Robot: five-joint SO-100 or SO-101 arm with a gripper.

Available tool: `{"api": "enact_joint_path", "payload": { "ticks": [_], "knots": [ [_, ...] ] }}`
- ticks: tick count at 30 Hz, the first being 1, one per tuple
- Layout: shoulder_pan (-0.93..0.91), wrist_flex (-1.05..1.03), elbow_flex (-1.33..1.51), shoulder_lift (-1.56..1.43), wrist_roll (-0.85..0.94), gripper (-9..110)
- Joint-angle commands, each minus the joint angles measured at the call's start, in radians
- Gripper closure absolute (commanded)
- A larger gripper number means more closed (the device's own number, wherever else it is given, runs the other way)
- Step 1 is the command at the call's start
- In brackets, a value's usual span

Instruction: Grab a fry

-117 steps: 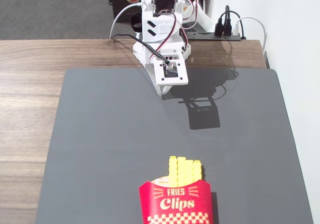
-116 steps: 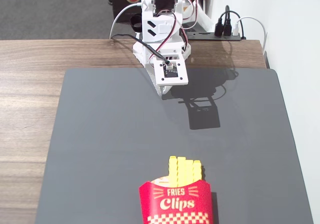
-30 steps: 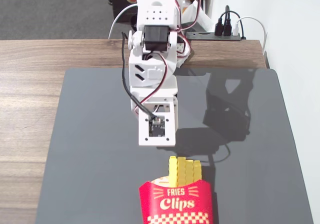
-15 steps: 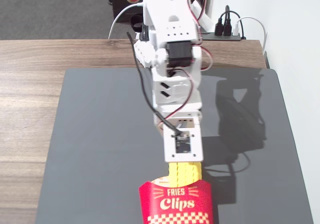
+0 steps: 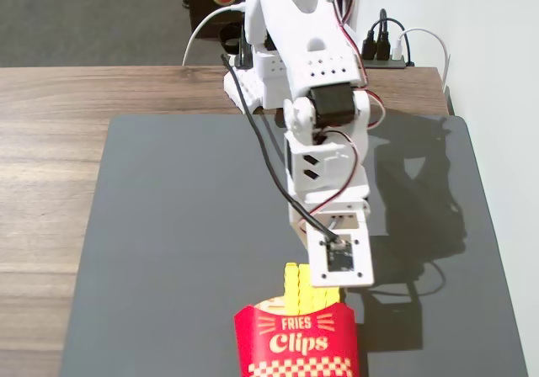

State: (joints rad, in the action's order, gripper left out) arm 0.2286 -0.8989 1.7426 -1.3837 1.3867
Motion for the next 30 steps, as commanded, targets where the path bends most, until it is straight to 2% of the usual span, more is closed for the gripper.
{"api": "enact_joint_path", "payload": {
  "ticks": [1, 8, 23, 30],
  "knots": [
    [0.011, 0.034, -0.069, 0.008, -0.015, 101],
    [0.002, -0.028, -0.106, -0.002, -0.014, 101],
    [-0.138, -0.067, -0.038, -0.048, 0.064, 101],
    [-0.101, -0.201, -0.009, -0.161, 0.060, 101]
  ]
}}
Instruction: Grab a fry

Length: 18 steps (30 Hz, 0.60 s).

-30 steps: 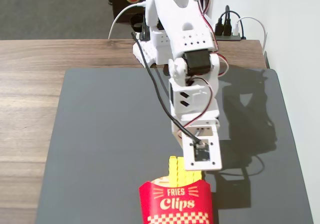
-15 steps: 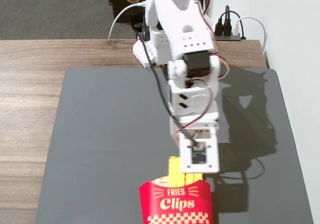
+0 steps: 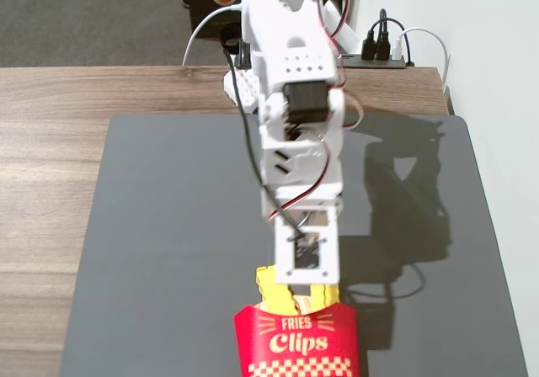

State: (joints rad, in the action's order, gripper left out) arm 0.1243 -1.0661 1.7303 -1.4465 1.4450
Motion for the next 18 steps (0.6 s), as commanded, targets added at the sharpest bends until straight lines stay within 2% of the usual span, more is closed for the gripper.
{"api": "enact_joint_path", "payload": {
  "ticks": [1, 9, 13, 18],
  "knots": [
    [0.002, -0.051, 0.006, -0.115, 0.005, 101],
    [-0.124, -0.069, 0.032, -0.160, 0.143, 100],
    [-0.156, -0.025, 0.034, -0.132, 0.192, 91],
    [-0.147, 0.020, 0.015, -0.080, 0.222, 85]
  ]
}}
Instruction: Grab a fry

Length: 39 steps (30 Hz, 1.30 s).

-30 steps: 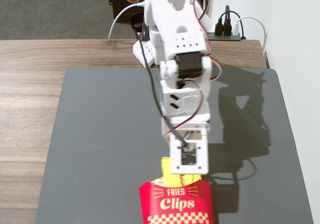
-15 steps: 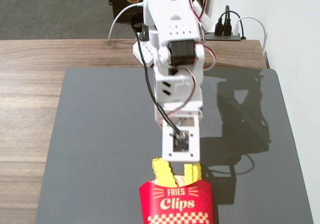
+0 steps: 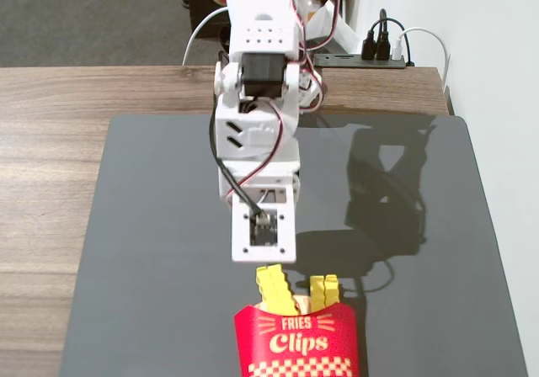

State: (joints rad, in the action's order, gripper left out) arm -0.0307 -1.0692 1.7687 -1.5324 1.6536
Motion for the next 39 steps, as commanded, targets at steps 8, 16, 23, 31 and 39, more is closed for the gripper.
{"api": "enact_joint_path", "payload": {
  "ticks": [8, 16, 23, 31, 39],
  "knots": [
    [0.040, 0.077, -0.049, 0.091, 0.012, 85],
    [0.038, 0.101, -0.094, 0.138, 0.015, 83],
    [0.037, 0.103, -0.123, 0.164, 0.025, 83],
    [0.038, 0.117, -0.164, 0.204, 0.028, 83],
    [0.040, 0.118, -0.186, 0.229, 0.034, 83]
  ]
}}
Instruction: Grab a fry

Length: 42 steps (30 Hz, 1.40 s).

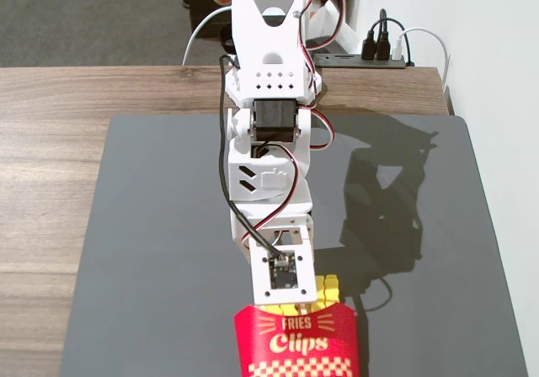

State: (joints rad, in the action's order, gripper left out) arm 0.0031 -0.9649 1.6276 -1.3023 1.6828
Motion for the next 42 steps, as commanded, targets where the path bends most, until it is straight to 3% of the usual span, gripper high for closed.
{"api": "enact_joint_path", "payload": {
  "ticks": [1, 5, 9, 21, 42],
  "knots": [
    [0.006, 0.014, -0.044, 0.002, 0.003, 85],
    [0.009, 0.020, -0.044, 0.008, -0.011, 95],
    [0.011, 0.021, -0.044, 0.008, -0.018, 98],
    [0.021, 0.023, 0.057, -0.109, -0.152, 98],
    [0.025, 0.017, 0.589, -0.650, -0.302, 98]
  ]
}}
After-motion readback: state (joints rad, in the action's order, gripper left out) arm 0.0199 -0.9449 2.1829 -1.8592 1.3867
